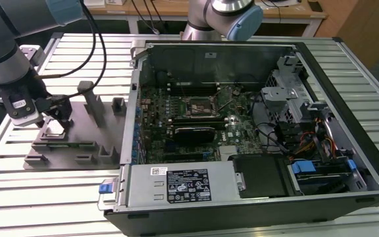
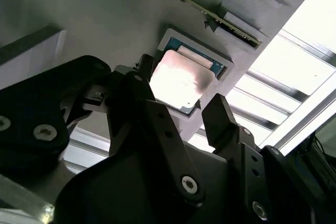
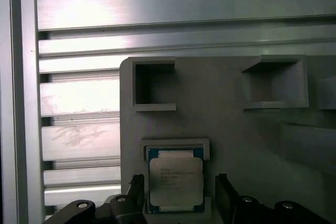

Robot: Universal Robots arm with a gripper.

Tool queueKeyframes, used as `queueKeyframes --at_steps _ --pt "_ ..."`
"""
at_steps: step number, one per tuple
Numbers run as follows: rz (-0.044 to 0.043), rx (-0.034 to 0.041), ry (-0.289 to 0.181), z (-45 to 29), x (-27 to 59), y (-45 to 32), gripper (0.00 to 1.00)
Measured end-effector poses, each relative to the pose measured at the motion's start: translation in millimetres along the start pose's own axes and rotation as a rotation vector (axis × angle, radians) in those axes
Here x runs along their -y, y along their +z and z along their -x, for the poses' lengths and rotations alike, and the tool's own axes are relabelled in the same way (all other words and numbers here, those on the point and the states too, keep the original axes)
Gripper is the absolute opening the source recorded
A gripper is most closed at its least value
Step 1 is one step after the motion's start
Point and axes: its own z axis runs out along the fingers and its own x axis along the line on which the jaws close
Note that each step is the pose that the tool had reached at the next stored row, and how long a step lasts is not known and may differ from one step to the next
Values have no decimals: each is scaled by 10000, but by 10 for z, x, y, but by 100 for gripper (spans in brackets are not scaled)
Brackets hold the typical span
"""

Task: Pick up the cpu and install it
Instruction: 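Pick up the cpu and move it towards the insertion slot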

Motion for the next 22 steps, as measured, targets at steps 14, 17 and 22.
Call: queueKeyframes --at_steps 14,17,22 --pt "-2 -2 0 -4 -23 125 65" --pt "-2 -2 0 -4 -26 140 65" --pt "-4 -4 0 -6 -30 154 65"
